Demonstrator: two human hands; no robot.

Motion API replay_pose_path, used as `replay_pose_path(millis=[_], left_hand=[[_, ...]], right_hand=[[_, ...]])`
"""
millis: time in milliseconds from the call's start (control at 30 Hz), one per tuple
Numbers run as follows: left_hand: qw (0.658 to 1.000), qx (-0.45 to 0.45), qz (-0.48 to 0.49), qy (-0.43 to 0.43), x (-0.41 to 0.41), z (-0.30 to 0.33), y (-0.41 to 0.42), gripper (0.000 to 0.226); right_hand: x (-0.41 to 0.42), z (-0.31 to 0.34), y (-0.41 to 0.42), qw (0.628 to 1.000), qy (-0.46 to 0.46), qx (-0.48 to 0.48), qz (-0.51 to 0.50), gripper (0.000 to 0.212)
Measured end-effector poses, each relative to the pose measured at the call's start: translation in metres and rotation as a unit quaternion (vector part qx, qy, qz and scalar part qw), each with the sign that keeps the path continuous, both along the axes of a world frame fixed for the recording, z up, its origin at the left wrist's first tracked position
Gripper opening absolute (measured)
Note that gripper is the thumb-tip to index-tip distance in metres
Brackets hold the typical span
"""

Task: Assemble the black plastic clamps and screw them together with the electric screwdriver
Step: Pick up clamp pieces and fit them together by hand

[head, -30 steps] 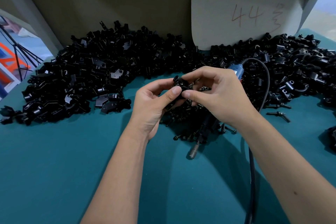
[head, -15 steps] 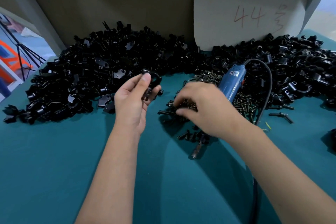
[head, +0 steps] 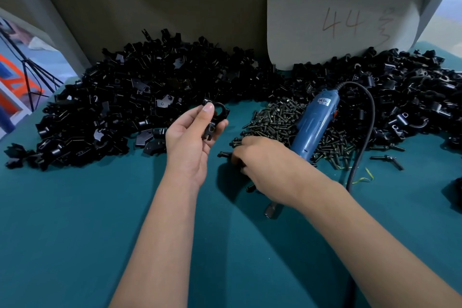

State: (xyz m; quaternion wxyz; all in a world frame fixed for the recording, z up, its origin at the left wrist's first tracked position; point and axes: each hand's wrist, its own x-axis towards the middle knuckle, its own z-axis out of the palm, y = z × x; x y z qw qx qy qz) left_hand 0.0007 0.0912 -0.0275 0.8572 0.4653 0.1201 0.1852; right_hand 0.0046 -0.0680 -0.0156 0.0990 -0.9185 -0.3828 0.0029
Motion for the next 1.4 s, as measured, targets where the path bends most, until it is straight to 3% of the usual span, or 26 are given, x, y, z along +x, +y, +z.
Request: replay_pose_path(millis=[67, 167, 300, 367, 467, 700, 833, 1200, 1400], left_hand=[[1.000, 0.008, -0.016, 0.001, -0.001, -0.001, -0.002, 0.006], [0.999, 0.018, -0.045, 0.004, -0.002, -0.001, -0.004, 0.010], [0.994, 0.036, -0.103, 0.008, -0.004, 0.001, -0.010, 0.012], [0.988, 0.038, -0.147, 0.005, -0.006, 0.002, -0.013, 0.021], [0.982, 0.043, -0.186, 0.000, -0.007, 0.002, -0.018, 0.029], [0.981, 0.014, -0.195, 0.009, -0.008, 0.000, -0.022, 0.017], [0.979, 0.003, -0.205, 0.001, -0.007, 0.000, -0.023, 0.037], [0.977, -0.001, -0.213, -0.001, -0.006, -0.002, -0.026, 0.045], [0.973, -0.038, -0.229, -0.002, -0.007, -0.003, -0.024, 0.042]], right_hand=[[0.004, 0.005, -0.004, 0.997, 0.034, 0.064, -0.022, 0.015], [0.010, 0.011, -0.014, 0.961, 0.026, 0.261, -0.084, 0.008], [0.018, 0.012, -0.028, 0.833, 0.077, 0.525, -0.159, 0.010], [0.021, 0.012, -0.032, 0.782, 0.113, 0.588, -0.172, 0.011], [0.023, 0.009, -0.034, 0.781, 0.129, 0.589, -0.163, 0.012], [0.024, 0.005, -0.034, 0.797, 0.137, 0.567, -0.160, 0.011], [0.024, 0.004, -0.034, 0.801, 0.147, 0.559, -0.154, 0.010], [0.027, 0.007, -0.035, 0.769, 0.239, 0.582, -0.111, 0.012], [0.025, 0.012, -0.039, 0.795, 0.224, 0.556, -0.090, 0.008]])
